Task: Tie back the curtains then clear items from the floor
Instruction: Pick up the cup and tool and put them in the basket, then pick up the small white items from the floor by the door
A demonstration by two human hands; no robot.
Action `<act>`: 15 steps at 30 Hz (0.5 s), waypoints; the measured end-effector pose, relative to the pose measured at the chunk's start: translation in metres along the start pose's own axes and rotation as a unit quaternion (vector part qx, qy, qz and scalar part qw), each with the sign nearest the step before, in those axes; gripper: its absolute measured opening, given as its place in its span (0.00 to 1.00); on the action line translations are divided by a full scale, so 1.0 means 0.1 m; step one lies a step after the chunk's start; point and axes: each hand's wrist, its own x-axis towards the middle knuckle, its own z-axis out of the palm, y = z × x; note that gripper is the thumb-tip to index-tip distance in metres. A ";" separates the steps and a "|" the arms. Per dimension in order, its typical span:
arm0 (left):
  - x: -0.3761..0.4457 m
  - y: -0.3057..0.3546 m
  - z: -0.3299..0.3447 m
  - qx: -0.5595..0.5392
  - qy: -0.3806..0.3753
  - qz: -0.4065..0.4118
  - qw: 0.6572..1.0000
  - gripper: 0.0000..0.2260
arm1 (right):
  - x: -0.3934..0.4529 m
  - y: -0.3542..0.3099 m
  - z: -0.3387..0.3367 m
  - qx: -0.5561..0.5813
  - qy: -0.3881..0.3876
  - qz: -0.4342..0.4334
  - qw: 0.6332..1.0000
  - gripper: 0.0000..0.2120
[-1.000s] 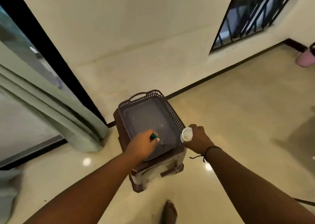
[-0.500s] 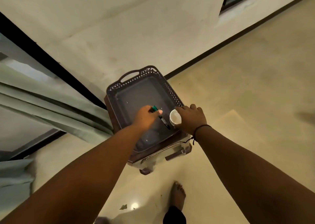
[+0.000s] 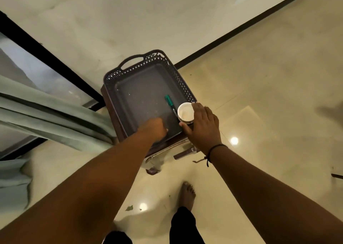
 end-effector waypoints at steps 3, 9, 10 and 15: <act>-0.30 -0.16 0.10 0.014 0.078 0.042 0.996 0.10 | -0.17 -0.13 0.03 -0.038 0.027 -0.044 0.998 0.30; -0.96 -0.93 0.14 0.003 0.194 0.050 0.980 0.09 | -0.30 -0.89 0.09 -0.102 -0.084 -0.220 0.967 0.32; -1.09 -1.11 0.15 -0.003 0.195 0.035 0.980 0.10 | -0.30 -1.05 0.11 -0.117 -0.111 -0.245 0.956 0.34; -1.78 -2.16 0.24 -0.023 0.173 -0.078 0.981 0.14 | -0.27 -1.82 0.26 -0.174 -0.209 -0.312 0.910 0.35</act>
